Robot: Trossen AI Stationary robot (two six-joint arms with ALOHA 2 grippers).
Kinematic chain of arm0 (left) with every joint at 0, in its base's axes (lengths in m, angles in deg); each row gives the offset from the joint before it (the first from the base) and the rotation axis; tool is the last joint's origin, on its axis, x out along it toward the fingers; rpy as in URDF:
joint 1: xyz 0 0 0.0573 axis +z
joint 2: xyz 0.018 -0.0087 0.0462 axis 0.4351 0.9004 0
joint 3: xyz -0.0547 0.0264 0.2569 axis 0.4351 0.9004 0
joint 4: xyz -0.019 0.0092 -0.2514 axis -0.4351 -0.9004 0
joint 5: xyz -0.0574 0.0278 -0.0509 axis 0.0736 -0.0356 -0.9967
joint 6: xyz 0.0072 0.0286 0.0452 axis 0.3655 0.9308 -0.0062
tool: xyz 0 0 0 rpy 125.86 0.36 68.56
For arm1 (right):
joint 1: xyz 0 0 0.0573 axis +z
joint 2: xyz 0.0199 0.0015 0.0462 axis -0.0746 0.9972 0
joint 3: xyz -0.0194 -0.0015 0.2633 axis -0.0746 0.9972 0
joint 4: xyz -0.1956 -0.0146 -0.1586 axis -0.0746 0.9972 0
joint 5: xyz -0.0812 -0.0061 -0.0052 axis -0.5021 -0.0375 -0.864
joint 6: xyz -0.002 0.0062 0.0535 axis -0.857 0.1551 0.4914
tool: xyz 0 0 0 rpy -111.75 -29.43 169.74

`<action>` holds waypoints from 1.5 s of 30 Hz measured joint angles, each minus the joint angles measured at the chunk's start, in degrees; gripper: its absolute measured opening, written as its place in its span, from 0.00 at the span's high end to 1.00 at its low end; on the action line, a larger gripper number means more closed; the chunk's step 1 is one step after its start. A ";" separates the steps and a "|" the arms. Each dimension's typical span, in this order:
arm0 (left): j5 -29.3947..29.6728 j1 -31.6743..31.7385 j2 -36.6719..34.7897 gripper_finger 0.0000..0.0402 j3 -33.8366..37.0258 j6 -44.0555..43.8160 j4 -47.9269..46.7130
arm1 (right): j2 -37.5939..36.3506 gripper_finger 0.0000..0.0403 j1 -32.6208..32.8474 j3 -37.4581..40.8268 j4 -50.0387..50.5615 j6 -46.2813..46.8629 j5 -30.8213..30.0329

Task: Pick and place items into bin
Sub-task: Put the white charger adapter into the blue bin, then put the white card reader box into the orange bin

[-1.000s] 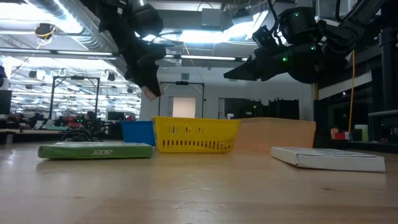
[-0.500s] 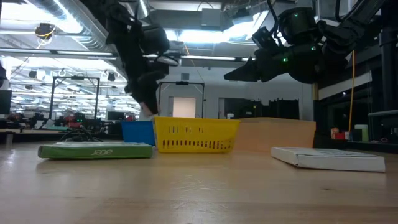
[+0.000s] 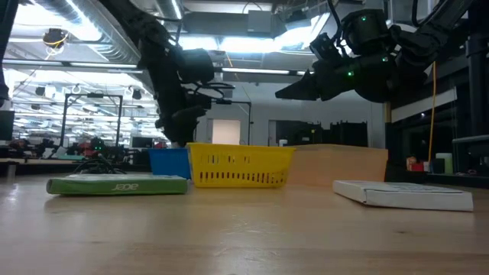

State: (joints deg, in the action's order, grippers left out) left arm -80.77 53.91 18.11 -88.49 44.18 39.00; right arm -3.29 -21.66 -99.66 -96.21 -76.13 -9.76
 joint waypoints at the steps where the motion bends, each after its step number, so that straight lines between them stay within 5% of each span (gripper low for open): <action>1: 0.00 -0.10 0.37 0.67 0.00 0.02 -0.04 | 0.00 0.98 0.00 0.00 0.00 0.00 -0.01; 28: 5.41 -1.02 0.58 0.56 0.00 5.34 4.03 | 0.00 0.98 0.00 0.00 -0.02 -0.10 0.23; 38: 6.64 -2.77 0.53 0.60 -4.96 11.71 2.99 | 0.00 0.98 0.00 0.00 -0.02 -0.09 0.23; 45: 6.63 -4.44 0.53 0.65 -10.45 14.03 -6.44 | 0.00 0.98 0.00 0.00 2.29 -0.13 0.25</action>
State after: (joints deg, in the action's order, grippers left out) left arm -74.14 49.46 18.64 -98.94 58.22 32.56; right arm -3.29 -21.66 -99.66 -93.92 -76.26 -9.51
